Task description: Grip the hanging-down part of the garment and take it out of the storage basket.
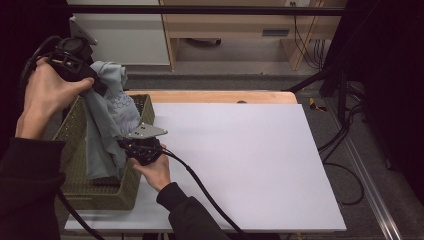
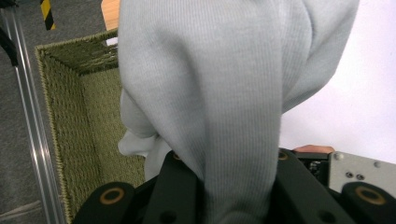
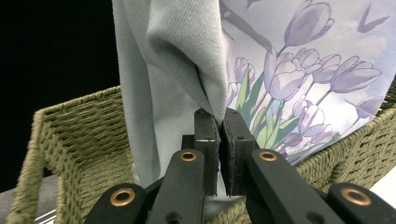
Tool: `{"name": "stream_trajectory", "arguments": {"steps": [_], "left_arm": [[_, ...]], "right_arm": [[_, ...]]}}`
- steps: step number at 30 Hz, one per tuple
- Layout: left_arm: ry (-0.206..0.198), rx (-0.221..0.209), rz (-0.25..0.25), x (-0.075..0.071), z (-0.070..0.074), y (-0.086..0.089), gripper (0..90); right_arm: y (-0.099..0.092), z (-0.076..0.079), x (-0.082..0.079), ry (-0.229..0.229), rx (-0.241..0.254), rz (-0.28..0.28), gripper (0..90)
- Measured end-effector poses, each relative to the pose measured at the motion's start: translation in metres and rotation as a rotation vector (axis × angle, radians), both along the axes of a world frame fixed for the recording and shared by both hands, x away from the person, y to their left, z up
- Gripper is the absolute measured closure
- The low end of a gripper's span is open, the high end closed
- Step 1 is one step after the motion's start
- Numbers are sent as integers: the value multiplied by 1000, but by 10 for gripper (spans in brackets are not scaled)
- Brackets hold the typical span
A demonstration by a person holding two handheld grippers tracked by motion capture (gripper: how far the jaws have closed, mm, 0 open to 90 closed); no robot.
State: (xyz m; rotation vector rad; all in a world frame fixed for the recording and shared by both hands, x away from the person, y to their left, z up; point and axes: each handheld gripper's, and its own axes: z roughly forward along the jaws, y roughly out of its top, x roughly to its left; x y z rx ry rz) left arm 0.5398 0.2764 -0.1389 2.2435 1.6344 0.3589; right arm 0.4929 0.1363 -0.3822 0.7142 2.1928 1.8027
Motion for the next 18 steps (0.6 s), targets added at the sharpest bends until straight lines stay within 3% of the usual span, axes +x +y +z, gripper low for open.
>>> {"name": "stream_trajectory", "arguments": {"steps": [6, 18], "left_arm": [[-13, -1, 9, -1, 1, 2, 802], [-15, -15, 15, -2, 0, 6, 802]], "right_arm": [[-14, 5, -2, 11, 16, 29, 870], [-58, 32, -5, -33, 36, 33, 872]]}}
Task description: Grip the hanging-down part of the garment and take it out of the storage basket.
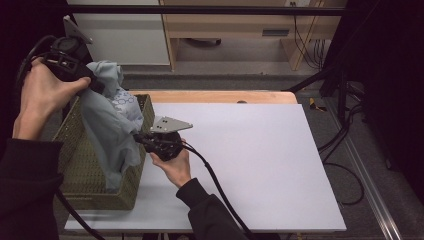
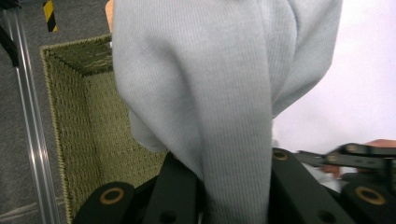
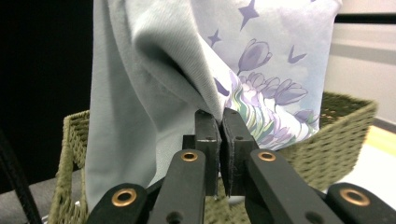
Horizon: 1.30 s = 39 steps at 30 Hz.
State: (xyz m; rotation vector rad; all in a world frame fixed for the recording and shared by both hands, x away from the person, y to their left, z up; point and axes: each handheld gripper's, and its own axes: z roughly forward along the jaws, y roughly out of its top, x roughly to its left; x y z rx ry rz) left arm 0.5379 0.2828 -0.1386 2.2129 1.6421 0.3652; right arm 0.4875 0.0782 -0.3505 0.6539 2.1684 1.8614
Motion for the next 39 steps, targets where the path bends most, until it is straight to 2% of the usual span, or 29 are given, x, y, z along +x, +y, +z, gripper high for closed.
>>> {"name": "stream_trajectory", "arguments": {"steps": [5, 7, 10, 13, 14, 15, 19, 23, 29, 31, 33, 35, 36, 37, 38, 39], "left_arm": [[2, 1, 2, 0, -2, 0, 802], [2, -1, 2, 0, -2, 0, 802], [1, -4, 4, 0, -3, 1, 802], [7, -13, 0, 0, -5, 1, 802], [7, -13, 0, 0, -5, 1, 802], [9, -16, -3, 1, -6, 0, 802], [14, -28, -16, 2, -8, -4, 802], [13, -27, -31, 2, -7, -11, 802], [10, -40, -48, 2, -5, -16, 802], [9, -32, -46, 2, -5, -17, 802], [8, -25, -42, 2, -5, -17, 802], [7, -26, -39, 2, -5, -17, 802], [7, -28, -40, 1, -5, -16, 802], [7, -28, -40, 1, -5, -17, 802], [6, -28, -41, 1, -5, -17, 802], [8, -27, -46, 1, -5, -18, 802]], "right_arm": [[-26, 16, -4, -43, 4, -20, 872], [-29, 19, -5, -36, 8, -25, 872], [-42, 29, -7, -53, 21, -40, 873], [-55, 44, -11, -79, 33, -56, 873], [-55, 44, -11, -79, 33, -56, 873], [-61, 52, -14, -93, 31, -66, 873], [-69, 62, -16, -115, 37, -76, 873], [-76, 75, -19, -141, 71, -94, 872], [-82, 84, -21, -163, 81, -109, 872], [-82, 84, -21, -162, 78, -109, 871], [-82, 77, -20, -153, 34, -105, 869], [-82, 74, -19, -144, 25, -100, 868], [-82, 69, -18, -130, 15, -100, 867], [-81, 57, -16, -100, 4, -90, 865], [-81, 57, -16, -100, 4, -90, 865], [-81, 50, -15, -86, -1, -86, 864]]}}
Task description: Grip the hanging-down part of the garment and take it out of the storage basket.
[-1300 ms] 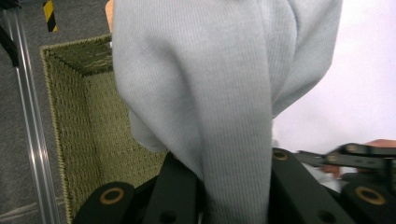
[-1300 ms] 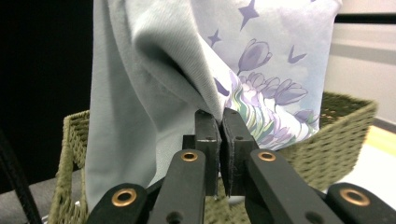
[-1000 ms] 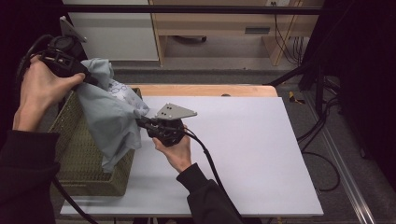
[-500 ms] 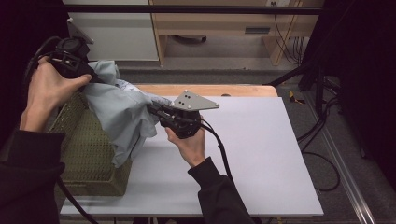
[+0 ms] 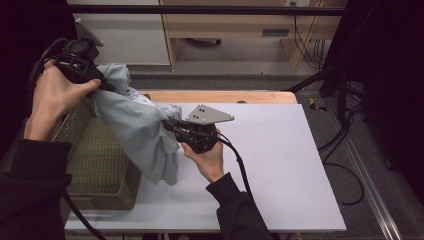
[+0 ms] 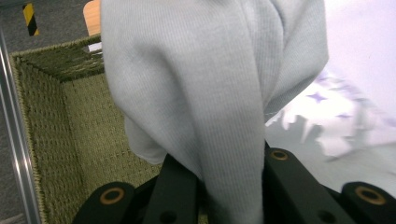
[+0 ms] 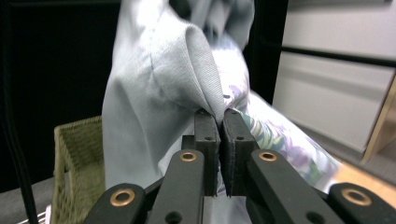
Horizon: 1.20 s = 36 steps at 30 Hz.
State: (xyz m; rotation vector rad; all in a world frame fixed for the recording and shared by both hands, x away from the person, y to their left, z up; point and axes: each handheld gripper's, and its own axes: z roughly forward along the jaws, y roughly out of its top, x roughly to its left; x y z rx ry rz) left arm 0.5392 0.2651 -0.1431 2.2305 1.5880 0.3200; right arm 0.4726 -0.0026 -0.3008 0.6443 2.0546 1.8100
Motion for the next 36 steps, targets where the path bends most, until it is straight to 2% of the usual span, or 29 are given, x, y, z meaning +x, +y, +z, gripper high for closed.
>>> {"name": "stream_trajectory", "arguments": {"steps": [4, 6, 7, 8, 10, 13, 14, 15, 16, 17, 18, 19, 20, 21, 22, 23, 27, 28, 29, 33, 34, 36], "left_arm": [[-1, 7, -7, 1, -1, -5, 802], [-1, 17, -9, 2, -1, -8, 803], [0, 19, -9, 2, -2, -8, 803], [-2, 20, -7, 2, -2, -8, 803], [-2, 17, -4, 2, -3, -7, 803], [0, 12, -1, 2, -5, -4, 803], [4, 12, -1, 2, -5, -3, 802], [2, 9, 2, 2, -6, -3, 802], [4, 9, -1, 3, -6, -3, 802], [6, 8, -1, 3, -7, -3, 802], [7, 8, -2, 3, -8, -3, 802], [7, 11, -5, 3, -8, -3, 802], [9, 11, -7, 3, -8, -3, 802], [10, 12, -7, 3, -8, -3, 802], [9, 11, -4, 3, -9, -3, 802], [10, 10, -3, 3, -9, -3, 802], [10, 9, -5, 4, -9, -3, 802], [12, 8, -4, 4, -10, -4, 802], [12, 8, -5, 4, -10, -4, 802], [14, 7, -4, 5, -11, -4, 802], [13, 6, -3, 5, -11, -3, 802], [13, 4, -3, 5, -11, -3, 802]], "right_arm": [[9, -30, 5, 55, -19, 11, 853], [13, -40, 6, 67, -29, 18, 822], [16, -44, 6, 80, -35, 22, 788], [18, -48, 6, 71, -47, 23, 752], [20, -56, 3, 69, -60, 36, 631], [16, -58, -1, 73, -40, 46, 494], [13, -59, -2, 63, -31, 43, 457], [9, -58, -4, 75, -20, 41, 426], [-1, -57, -8, 76, -4, 9, 342], [-1, -57, -8, 76, -4, 9, 342], [-14, -55, -10, 69, 24, -10, 271], [-14, -55, -10, 69, 24, -10, 271], [-26, -54, -14, 63, 35, -31, 215], [-26, -54, -14, 63, 35, -31, 215], [-41, -54, -17, 61, 38, -63, 186], [-41, -54, -17, 61, 38, -63, 186], [-71, -61, -26, 60, 46, -103, 164], [-85, -66, -30, 60, 51, -129, 149], [-85, -66, -30, 60, 51, -129, 149], [-110, -75, -37, 62, 35, -190, 100], [-121, -78, -40, 59, 30, -216, 81], [-126, -80, -41, 64, 31, -229, 76]]}}
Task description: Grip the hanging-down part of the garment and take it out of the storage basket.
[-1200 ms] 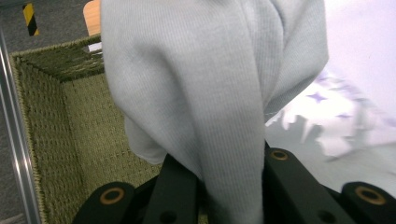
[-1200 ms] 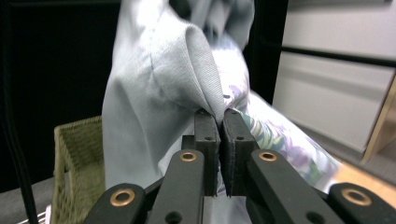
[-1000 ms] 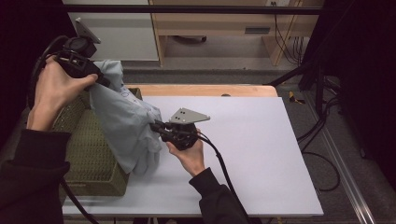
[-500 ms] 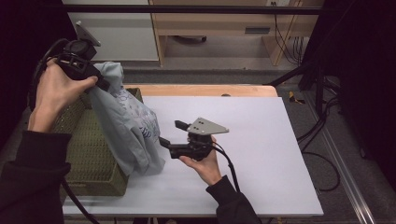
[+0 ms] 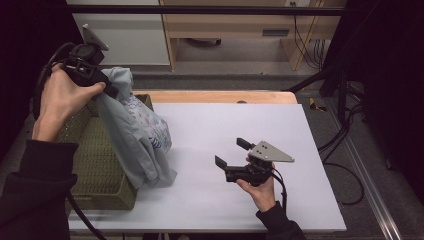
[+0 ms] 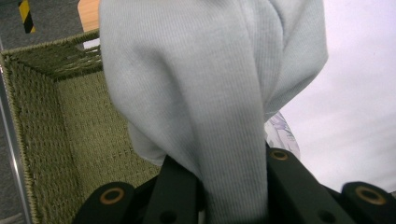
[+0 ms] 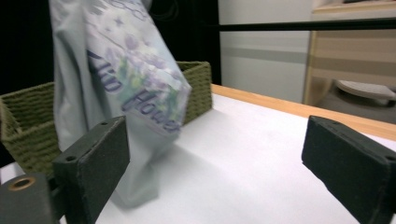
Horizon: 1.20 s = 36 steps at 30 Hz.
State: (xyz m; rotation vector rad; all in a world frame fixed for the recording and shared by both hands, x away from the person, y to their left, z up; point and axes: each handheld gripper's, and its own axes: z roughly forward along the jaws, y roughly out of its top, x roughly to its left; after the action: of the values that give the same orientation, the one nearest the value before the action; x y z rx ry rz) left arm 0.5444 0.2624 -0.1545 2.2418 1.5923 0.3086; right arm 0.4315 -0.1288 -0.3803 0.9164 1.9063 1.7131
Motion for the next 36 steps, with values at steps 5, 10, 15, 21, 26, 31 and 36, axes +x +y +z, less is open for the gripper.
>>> {"name": "stream_trajectory", "arguments": {"steps": [5, 10, 15, 21, 26, 31, 36], "left_arm": [[0, -1, -4, 0, 0, 0, 802], [0, -6, -1, 0, 0, 2, 802], [1, -7, -1, 0, -1, 4, 802], [3, -9, -2, 0, -1, 4, 802], [2, -9, -2, -1, -1, 3, 802], [0, -7, -6, -1, -1, 1, 802], [0, -8, -4, -1, -1, 2, 802]], "right_arm": [[-24, -7, -7, 3, 2, -35, 50], [-46, -13, -17, 2, 13, -92, 27], [-62, -21, -27, 15, -11, -142, 19], [-79, -28, -35, 12, 5, -191, 7], [-90, -35, -42, 9, 14, -229, 4], [-93, -39, -47, -1, 6, -251, 3], [-91, -39, -50, -15, 0, -243, 2]]}}
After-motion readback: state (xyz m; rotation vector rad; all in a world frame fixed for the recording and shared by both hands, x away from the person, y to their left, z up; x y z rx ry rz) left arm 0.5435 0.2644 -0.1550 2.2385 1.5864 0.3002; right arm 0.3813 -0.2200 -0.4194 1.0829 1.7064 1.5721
